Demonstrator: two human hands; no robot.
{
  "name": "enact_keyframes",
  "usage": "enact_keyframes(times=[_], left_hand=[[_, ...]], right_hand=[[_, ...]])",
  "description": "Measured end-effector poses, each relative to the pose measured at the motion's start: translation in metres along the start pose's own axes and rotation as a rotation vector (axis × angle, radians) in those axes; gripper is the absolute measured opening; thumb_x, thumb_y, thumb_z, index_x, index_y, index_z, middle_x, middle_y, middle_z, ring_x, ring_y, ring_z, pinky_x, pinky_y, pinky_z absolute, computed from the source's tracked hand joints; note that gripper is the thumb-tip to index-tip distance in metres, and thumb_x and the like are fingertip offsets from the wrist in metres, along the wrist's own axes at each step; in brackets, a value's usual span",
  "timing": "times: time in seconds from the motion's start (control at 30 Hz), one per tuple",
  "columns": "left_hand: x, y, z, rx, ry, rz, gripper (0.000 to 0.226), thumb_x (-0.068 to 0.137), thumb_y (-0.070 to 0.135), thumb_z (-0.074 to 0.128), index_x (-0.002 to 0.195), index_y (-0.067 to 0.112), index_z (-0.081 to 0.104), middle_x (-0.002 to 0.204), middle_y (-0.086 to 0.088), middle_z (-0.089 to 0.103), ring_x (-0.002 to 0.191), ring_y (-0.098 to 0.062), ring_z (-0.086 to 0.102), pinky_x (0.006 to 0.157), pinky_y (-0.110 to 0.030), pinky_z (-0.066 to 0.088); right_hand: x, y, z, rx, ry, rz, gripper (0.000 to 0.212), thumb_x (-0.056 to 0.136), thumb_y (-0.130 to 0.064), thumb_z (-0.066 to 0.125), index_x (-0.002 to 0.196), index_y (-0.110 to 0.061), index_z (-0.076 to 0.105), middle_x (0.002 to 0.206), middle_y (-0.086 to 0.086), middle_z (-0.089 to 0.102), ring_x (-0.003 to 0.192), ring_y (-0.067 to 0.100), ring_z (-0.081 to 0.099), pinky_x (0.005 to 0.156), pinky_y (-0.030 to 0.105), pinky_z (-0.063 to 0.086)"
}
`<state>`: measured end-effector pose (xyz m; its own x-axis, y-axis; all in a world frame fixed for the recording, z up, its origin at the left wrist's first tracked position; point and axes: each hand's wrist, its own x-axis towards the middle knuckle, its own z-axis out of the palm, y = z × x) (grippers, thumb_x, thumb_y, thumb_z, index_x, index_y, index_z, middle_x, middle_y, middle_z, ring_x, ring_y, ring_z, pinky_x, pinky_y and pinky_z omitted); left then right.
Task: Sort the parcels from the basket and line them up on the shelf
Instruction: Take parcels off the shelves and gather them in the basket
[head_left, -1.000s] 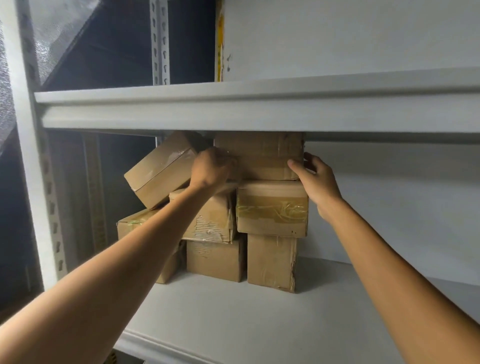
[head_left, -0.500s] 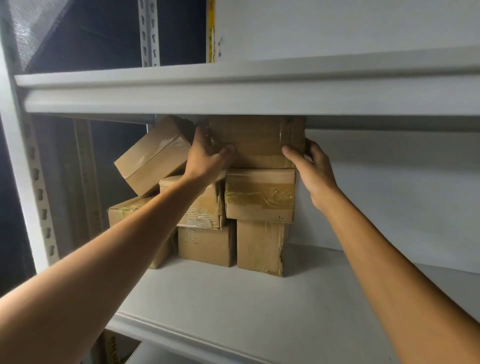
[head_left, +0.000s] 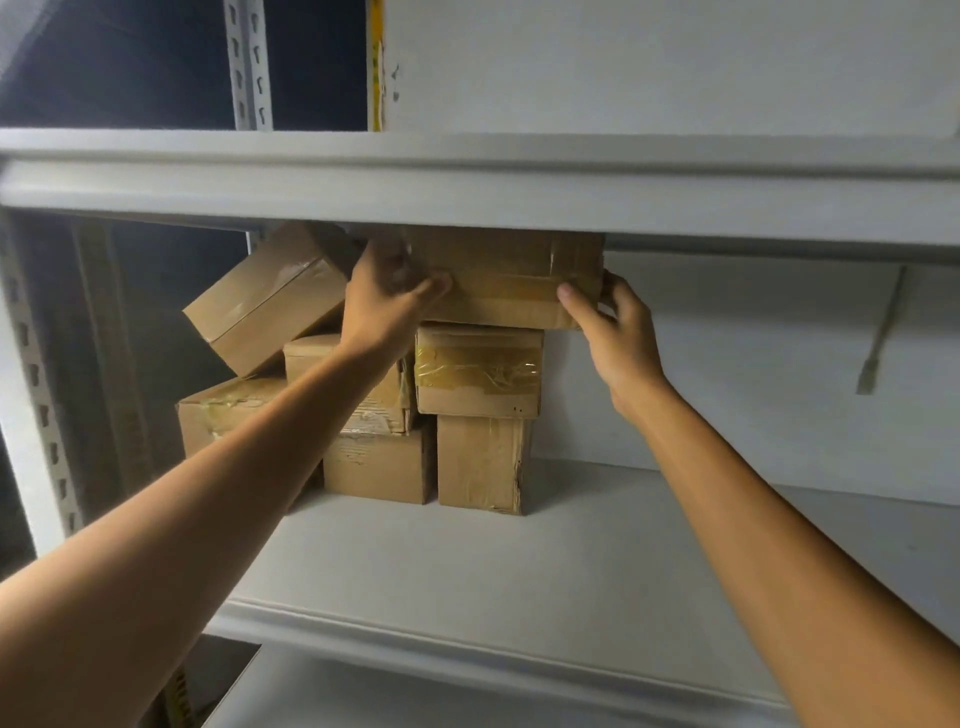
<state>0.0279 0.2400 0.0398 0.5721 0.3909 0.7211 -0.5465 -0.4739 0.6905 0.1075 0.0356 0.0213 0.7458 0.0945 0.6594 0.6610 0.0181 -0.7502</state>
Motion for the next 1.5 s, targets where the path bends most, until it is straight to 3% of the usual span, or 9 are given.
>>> enact_keyframes(times=[0.13,0.4,0.6,0.73,0.9,1.17,1.3,1.4,1.5], left_hand=[[-0.019,0.012,0.003,-0.003,-0.001,0.031,0.054,0.081,0.024,0.074,0.126,0.015,0.047,0.118,0.004,0.058,0.104,-0.006,0.059,0.093,-0.027,0.049],[-0.053,0.061,0.017,-0.001,-0.013,0.084,0.057,0.080,0.023,0.075,0.129,0.012,0.049,0.124,-0.002,0.059,0.113,-0.016,0.059,0.095,-0.028,0.051],[-0.096,0.078,0.036,-0.017,-0.021,0.112,0.037,0.081,0.021,0.075,0.112,0.018,0.053,0.112,0.008,0.060,0.106,-0.010,0.060,0.093,-0.029,0.053],[-0.124,0.088,0.058,-0.020,-0.046,0.087,0.056,0.082,0.022,0.073,0.132,0.014,0.050,0.120,0.004,0.059,0.108,-0.003,0.057,0.084,-0.010,0.049],[-0.155,0.094,0.090,-0.020,-0.171,0.075,0.049,0.083,0.020,0.071,0.129,0.024,0.054,0.122,0.002,0.059,0.112,-0.008,0.057,0.089,-0.021,0.053],[-0.190,0.092,0.161,-0.256,-0.387,-0.019,0.036,0.072,0.017,0.073,0.103,0.021,0.055,0.109,0.003,0.061,0.110,-0.018,0.061,0.092,-0.033,0.051],[-0.200,0.098,0.202,-0.408,-0.444,-0.225,0.022,0.077,0.037,0.064,0.079,0.022,0.047,0.092,0.001,0.057,0.087,-0.011,0.058,0.064,-0.027,0.049],[-0.199,0.095,0.232,-0.531,-0.493,-0.450,0.036,0.086,0.054,0.059,0.084,0.020,0.047,0.105,-0.004,0.060,0.104,-0.025,0.058,0.073,-0.043,0.051],[-0.198,0.094,0.261,-0.560,-0.527,-0.500,0.024,0.090,0.042,0.059,0.088,0.019,0.052,0.101,0.000,0.057,0.099,-0.024,0.053,0.069,-0.039,0.048]], right_hand=[[-0.023,-0.003,-0.015,0.012,0.027,0.002,0.042,0.091,-0.032,0.065,0.129,-0.015,0.057,0.123,-0.004,0.064,0.110,0.004,0.060,0.089,0.016,0.048],[-0.054,-0.020,-0.059,0.070,0.055,0.017,0.012,0.086,-0.039,0.070,0.093,-0.030,0.069,0.100,-0.006,0.073,0.101,0.012,0.067,0.097,0.045,0.052],[-0.084,-0.026,-0.101,0.091,0.035,-0.002,0.029,0.088,-0.031,0.070,0.113,-0.017,0.067,0.109,-0.002,0.071,0.104,0.012,0.066,0.096,0.040,0.053],[-0.103,-0.024,-0.134,0.088,0.027,0.030,0.050,0.083,-0.031,0.073,0.127,-0.021,0.052,0.130,-0.004,0.059,0.113,0.014,0.062,0.096,0.043,0.053],[-0.127,-0.018,-0.183,0.066,0.021,0.113,0.053,0.081,-0.036,0.072,0.131,-0.024,0.056,0.128,-0.004,0.062,0.110,0.012,0.064,0.091,0.035,0.055],[-0.155,-0.020,-0.253,0.206,0.294,0.333,0.026,0.093,-0.049,0.055,0.089,-0.024,0.049,0.098,0.001,0.063,0.088,0.016,0.063,0.067,0.034,0.053],[-0.165,-0.019,-0.289,0.157,0.428,0.402,0.022,0.094,-0.037,0.057,0.092,-0.017,0.048,0.089,0.000,0.061,0.081,0.017,0.059,0.069,0.035,0.048],[-0.178,-0.019,-0.312,0.117,0.476,0.415,0.014,0.090,-0.029,0.061,0.093,-0.017,0.054,0.094,0.003,0.063,0.088,0.021,0.060,0.066,0.034,0.049],[-0.189,-0.023,-0.330,0.110,0.517,0.418,0.005,0.091,-0.021,0.059,0.094,-0.018,0.062,0.090,0.000,0.066,0.089,0.016,0.061,0.065,0.032,0.050]])
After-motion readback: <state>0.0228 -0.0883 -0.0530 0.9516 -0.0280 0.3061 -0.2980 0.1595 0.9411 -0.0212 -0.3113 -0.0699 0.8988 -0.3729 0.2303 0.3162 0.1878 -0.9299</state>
